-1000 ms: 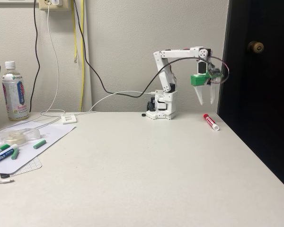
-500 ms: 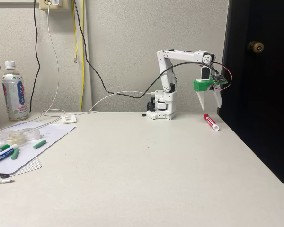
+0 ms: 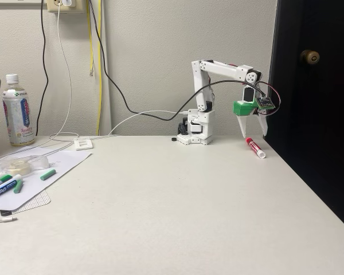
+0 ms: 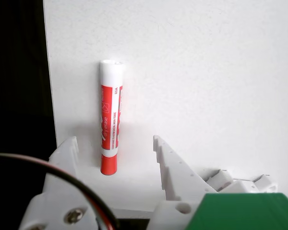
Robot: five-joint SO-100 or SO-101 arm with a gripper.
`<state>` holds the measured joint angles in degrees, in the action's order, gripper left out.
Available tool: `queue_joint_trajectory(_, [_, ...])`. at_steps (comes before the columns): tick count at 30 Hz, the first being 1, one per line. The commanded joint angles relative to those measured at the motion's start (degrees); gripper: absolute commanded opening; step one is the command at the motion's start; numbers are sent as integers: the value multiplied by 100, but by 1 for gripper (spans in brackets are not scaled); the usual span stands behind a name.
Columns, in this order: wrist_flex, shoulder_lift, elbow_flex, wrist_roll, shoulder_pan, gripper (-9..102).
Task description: Pick up the red marker.
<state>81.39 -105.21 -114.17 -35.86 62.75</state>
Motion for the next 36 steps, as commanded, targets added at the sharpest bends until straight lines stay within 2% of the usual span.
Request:
queue_joint_trajectory(1, [-35,-26,-35,-53,-79,38])
queue_joint_trajectory(36, [-1371,905,-448,-149,-44,39])
